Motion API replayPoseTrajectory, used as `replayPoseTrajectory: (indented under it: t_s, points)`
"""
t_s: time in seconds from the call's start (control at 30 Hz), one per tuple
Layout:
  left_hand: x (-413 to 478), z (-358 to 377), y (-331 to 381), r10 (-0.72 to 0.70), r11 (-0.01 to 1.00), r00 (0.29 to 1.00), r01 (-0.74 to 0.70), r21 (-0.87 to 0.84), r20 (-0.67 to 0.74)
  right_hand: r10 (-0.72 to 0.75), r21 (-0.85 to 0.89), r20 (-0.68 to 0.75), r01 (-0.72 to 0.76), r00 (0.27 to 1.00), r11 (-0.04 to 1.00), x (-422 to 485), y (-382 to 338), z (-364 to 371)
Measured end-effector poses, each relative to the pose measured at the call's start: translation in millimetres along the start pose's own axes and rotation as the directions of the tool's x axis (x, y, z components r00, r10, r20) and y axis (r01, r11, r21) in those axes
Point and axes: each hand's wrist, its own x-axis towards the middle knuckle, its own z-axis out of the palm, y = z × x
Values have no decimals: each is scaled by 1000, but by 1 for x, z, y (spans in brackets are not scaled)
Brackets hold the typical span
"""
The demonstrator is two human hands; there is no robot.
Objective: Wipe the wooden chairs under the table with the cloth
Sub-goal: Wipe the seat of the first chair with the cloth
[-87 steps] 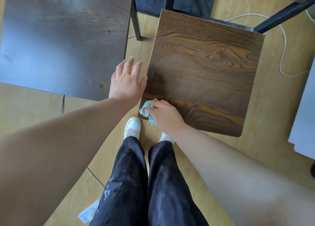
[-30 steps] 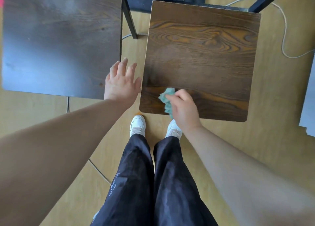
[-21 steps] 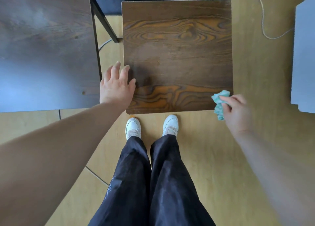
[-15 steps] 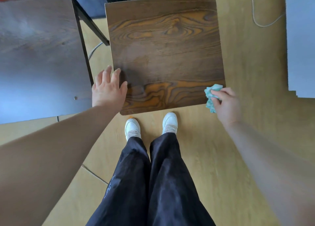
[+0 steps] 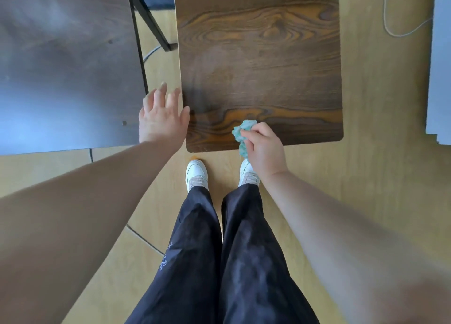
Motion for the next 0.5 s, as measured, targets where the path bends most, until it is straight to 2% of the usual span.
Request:
replayPoseTrajectory:
  t_s: [0.17, 0.3, 0.37, 0.43, 0.5]
  points:
    - [-7, -4, -16, -35, 999, 999, 34, -41, -22, -59, 5, 117, 59, 991, 998, 11, -47, 31]
    - [-10, -8, -27, -65, 997, 997, 63, -52, -42, -200, -94, 226, 225, 954, 970, 19, -71, 63]
    - [-9, -10, -32, -73, 995, 996, 69, -70, -50, -232, -219, 250, 289, 940, 932, 21, -83, 72]
    - [-9, -11, -39, -72, 994, 996, 67, -86, -61, -232, -204, 287, 296, 929, 933, 21, -98, 78]
    - [-11, -14, -45, -72, 993, 995, 64, -98, -74, -282, -154, 382, 362, 880, 920, 17, -112, 85]
